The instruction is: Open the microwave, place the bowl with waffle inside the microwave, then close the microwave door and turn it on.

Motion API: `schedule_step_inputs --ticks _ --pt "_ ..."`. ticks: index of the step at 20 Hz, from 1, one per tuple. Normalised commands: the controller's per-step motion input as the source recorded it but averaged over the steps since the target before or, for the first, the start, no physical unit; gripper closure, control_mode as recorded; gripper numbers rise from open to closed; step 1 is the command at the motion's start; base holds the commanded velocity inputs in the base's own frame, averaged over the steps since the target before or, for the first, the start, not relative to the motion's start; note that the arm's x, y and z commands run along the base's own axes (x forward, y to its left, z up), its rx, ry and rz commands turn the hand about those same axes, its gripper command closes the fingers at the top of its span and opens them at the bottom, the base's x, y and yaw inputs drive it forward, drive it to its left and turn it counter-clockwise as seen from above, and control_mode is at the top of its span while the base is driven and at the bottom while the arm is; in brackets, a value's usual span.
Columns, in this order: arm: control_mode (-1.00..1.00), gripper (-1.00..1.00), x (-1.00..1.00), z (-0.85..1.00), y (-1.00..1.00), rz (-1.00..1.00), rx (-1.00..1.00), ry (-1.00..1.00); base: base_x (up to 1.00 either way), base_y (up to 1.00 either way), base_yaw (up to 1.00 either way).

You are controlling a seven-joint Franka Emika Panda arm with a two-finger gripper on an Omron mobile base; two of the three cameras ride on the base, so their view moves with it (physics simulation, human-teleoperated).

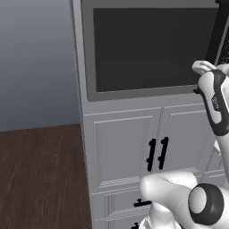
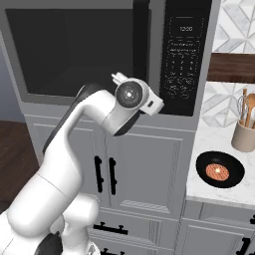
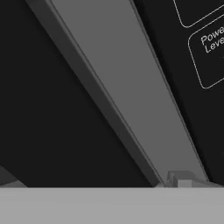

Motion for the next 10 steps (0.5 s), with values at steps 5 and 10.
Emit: schedule_step_inputs --ticks 5,10 --pt "-1.0 -1.0 0.53 0.0 0.08 0.06 0.1 0.0 0.0 0.0 0.0" --pt "-1.0 1.0 0.39 -0.04 0.18 0.03 0.0 0.02 0.0 0.0 0.0"
